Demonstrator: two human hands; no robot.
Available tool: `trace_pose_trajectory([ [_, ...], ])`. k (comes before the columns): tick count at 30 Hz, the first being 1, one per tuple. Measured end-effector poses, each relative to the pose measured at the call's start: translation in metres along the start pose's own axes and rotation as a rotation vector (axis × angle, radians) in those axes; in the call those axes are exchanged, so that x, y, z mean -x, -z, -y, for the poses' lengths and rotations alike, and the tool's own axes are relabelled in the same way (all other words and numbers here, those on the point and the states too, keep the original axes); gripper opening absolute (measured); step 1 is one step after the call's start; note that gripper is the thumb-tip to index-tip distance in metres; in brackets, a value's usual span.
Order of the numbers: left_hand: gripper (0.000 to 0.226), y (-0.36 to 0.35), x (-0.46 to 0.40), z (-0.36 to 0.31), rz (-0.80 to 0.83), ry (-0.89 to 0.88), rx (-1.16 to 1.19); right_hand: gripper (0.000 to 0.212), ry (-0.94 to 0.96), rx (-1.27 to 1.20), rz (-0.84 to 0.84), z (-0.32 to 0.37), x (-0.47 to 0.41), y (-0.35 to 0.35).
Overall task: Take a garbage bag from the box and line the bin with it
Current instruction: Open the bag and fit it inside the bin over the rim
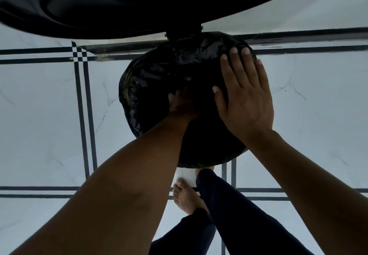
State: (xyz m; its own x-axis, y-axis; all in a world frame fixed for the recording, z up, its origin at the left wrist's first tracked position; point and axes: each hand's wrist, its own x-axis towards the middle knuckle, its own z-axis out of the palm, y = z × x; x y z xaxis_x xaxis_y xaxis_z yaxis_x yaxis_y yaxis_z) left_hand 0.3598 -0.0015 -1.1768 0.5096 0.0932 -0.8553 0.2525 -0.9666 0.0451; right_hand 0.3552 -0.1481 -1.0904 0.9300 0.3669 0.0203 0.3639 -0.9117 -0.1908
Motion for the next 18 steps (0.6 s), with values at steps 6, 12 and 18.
trace_pose_trajectory([
  [6,0.066,0.003,0.006,-0.006,0.04,0.003,-0.08,0.06,0.005,0.005,0.01,-0.002,-0.001,0.0],
  [12,0.055,0.008,0.079,0.011,-0.606,-0.315,0.322,0.059,-0.056,-0.199,0.081,0.002,-0.009,0.021],
  [18,0.025,0.008,0.168,0.045,-0.841,-0.261,0.77,0.05,-0.301,-0.348,-0.047,0.012,-0.012,0.072],
])
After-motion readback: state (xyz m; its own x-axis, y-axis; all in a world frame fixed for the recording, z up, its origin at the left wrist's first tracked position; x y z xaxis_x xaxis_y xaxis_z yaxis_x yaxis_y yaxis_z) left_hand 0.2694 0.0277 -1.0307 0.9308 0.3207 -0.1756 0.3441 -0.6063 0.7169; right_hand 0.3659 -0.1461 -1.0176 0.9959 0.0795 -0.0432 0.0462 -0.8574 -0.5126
